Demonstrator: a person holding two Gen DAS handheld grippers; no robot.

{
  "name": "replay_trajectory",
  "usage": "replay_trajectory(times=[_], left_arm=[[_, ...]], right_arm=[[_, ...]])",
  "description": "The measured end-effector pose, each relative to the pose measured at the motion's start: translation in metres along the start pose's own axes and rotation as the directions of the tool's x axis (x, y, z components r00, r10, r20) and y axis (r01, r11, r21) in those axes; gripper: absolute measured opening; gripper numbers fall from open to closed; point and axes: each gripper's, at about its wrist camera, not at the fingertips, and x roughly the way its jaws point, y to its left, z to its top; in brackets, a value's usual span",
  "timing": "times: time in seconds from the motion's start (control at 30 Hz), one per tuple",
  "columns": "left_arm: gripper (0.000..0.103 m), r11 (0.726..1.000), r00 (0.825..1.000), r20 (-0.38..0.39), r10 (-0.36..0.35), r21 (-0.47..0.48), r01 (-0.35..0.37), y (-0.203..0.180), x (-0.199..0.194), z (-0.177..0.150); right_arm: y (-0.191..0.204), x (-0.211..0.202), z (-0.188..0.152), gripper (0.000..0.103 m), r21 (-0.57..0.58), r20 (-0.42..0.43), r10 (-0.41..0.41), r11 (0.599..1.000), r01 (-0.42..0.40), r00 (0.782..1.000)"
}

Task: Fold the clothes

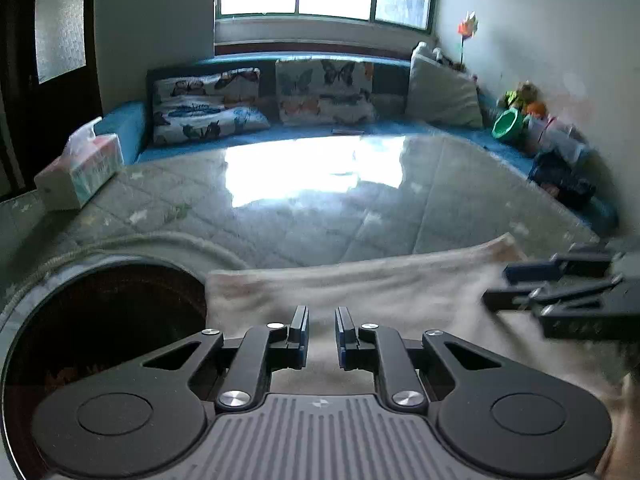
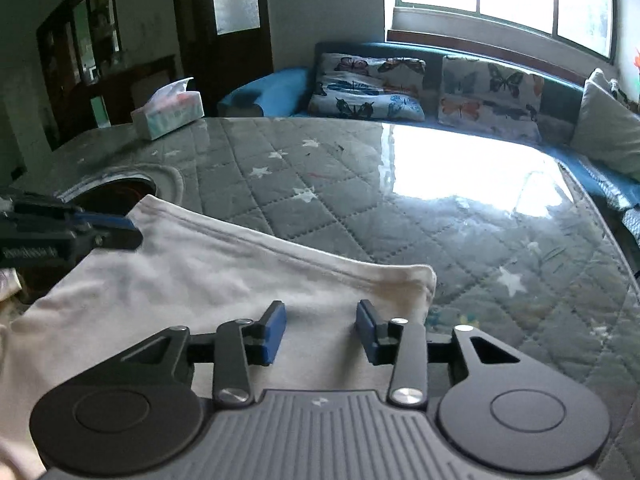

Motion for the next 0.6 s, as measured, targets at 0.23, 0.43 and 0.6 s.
replay_trajectory(times=[0.23,0.43,0.6], left_arm=[[0.022,1.000,1.000,0.001,-0.011,0.008,0.011,-0.005,-0.019,-0.012],[0.027,0.994,0.997,-0.002,-0.083,0.068,0.083,-0.032,-0.050,-0.033],[0.028,0.980,0.991,-0.009,-0.136,0.147,0.136,-0.060,-0.078,-0.060]], right_arm=[[0.015,-0.008,-0.009,0.041,-0.055,-0.044,0.043,0.997,-0.046,0.998],[0.043,-0.043,-0.037,0.042,-0.155,-0.093,0.101,0.981,-0.115,0.991],[0.049,-0.067,-0.058,0.046,-0.167,-0.091,0.079,0.982,-0.094,0.993]])
